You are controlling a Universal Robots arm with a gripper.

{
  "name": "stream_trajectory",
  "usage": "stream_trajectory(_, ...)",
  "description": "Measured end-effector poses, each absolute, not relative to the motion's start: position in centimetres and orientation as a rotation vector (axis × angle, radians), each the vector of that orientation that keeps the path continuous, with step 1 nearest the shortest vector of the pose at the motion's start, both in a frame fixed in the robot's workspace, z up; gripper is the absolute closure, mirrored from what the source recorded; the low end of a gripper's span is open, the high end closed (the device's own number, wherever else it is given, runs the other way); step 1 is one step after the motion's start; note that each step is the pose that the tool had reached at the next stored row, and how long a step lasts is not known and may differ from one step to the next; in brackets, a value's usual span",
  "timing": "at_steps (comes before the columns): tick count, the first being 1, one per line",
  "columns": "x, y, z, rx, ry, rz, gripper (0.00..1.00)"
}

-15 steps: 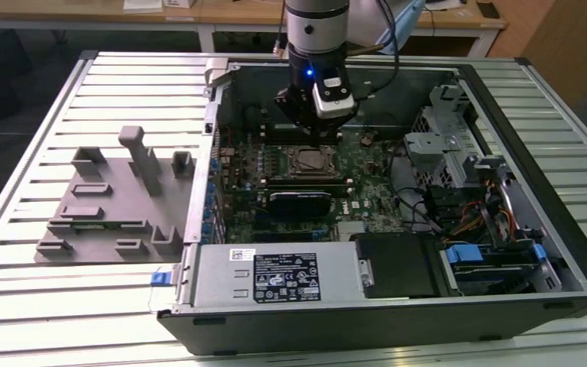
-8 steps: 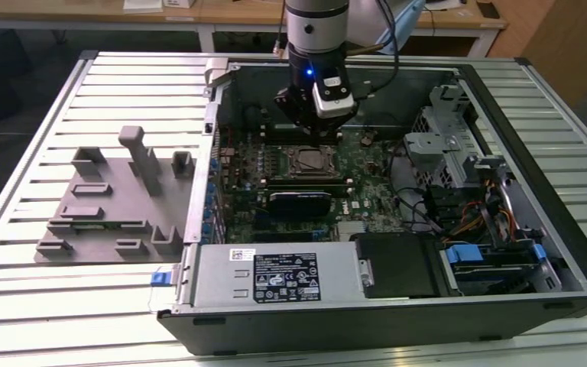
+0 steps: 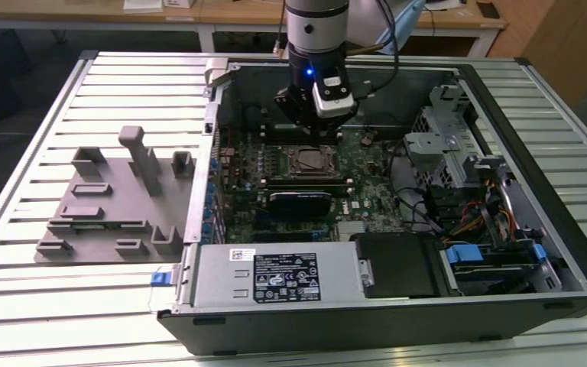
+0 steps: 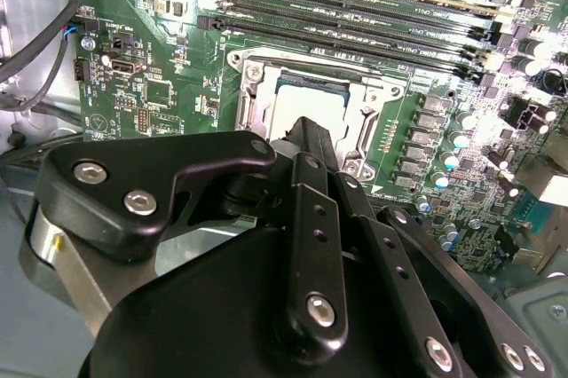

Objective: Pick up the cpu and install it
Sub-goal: 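Install the second cpu locking lever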

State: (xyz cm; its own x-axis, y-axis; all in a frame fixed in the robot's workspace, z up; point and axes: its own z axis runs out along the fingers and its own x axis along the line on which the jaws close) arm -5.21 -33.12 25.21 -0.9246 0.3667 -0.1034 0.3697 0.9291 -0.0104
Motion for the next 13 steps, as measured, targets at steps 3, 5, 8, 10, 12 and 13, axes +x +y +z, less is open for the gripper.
stream_trajectory(3, -5.21, -33.11, 25.20, 0.572, 2.987, -0.045, 0.89)
stream_trajectory(5, -5.18, -33.24, 25.21, 0.572, 2.987, -0.045, 0.89)
stream_trajectory(8, -5.12, -33.58, 25.20, 0.572, 2.987, -0.045, 0.89)
stream_trajectory(10, -5.11, -33.77, 25.20, 0.572, 2.987, -0.045, 0.89)
stream_trajectory(12, -5.11, -33.92, 25.15, 0.572, 2.987, -0.045, 0.89)
stream_trajectory(13, -5.11, -34.00, 25.11, 0.572, 2.987, -0.045, 0.89)
